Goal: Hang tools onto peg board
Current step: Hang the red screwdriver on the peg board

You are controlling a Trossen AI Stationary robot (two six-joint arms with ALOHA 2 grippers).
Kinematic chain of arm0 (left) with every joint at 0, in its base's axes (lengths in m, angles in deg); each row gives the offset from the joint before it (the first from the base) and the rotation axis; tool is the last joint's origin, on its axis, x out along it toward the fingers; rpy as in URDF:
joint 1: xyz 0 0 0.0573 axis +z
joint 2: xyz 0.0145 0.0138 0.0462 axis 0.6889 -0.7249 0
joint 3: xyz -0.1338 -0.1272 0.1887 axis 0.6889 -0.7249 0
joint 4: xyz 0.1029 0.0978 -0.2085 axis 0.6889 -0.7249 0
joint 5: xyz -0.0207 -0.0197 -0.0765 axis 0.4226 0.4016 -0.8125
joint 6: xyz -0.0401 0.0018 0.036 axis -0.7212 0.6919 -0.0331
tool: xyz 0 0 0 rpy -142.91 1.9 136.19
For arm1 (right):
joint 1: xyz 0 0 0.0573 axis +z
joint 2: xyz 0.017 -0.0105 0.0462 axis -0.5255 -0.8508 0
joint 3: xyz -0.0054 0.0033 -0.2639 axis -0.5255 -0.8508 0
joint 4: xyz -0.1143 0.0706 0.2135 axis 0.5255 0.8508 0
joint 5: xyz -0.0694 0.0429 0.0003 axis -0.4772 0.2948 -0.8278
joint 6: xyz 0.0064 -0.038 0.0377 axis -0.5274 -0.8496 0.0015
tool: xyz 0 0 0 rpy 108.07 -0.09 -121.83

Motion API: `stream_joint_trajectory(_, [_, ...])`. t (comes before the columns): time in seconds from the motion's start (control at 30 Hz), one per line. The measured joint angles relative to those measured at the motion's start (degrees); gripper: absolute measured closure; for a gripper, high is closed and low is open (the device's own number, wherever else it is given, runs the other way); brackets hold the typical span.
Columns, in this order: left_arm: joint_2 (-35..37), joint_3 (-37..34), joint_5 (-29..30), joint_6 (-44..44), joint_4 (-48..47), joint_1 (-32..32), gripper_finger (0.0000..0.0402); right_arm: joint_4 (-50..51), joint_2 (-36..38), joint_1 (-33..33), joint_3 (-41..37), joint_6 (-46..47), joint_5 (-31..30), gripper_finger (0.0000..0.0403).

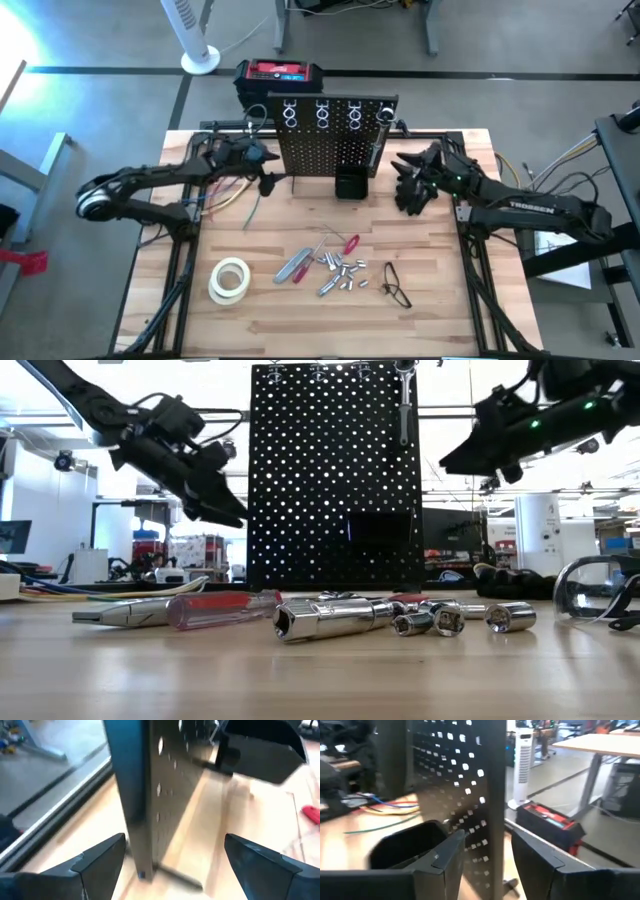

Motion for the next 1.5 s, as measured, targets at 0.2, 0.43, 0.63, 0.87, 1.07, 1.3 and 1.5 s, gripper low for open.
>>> stream_joint_trajectory(0.2, [9.0, -1.3, 0.2, -7.0, -10.0, -2.6, 0.0070, 5.7, 2.7, 9.0, -0.1, 4.4, 2.6, 0.0285])
stream_joint_trajectory(0.43, [14.5, -8.0, 8.0, -17.6, -5.1, -20.2, 0.0070, 5.2, -0.6, 25.3, -0.3, 6.4, -7.6, 0.0315])
stream_joint_trajectory(0.63, [12.6, -8.9, 18.1, -26.1, -0.1, -39.4, 0.0070, 1.6, -3.9, 35.5, -0.3, 8.8, -21.0, 0.0323])
stream_joint_trajectory(0.87, [5.4, -5.6, 29.8, -30.9, 3.4, -52.5, 0.0070, -3.6, -8.6, 40.3, -0.3, 9.9, -26.6, 0.0319])
stream_joint_trajectory(1.07, [-4.0, -1.0, 31.1, -36.2, 3.4, -53.9, 0.0070, -7.7, -12.4, 41.6, -0.3, 9.9, -26.7, 0.0328])
stream_joint_trajectory(1.3, [-16.4, 6.5, 30.7, -42.1, -0.6, -54.8, 0.0070, -7.8, -13.6, 42.6, -0.2, 9.7, -26.5, 0.0326])
stream_joint_trajectory(1.5, [-24.7, 13.1, 30.6, -42.6, -6.3, -56.6, 0.0070, -7.7, -13.9, 42.6, -0.2, 9.9, -26.5, 0.0332])
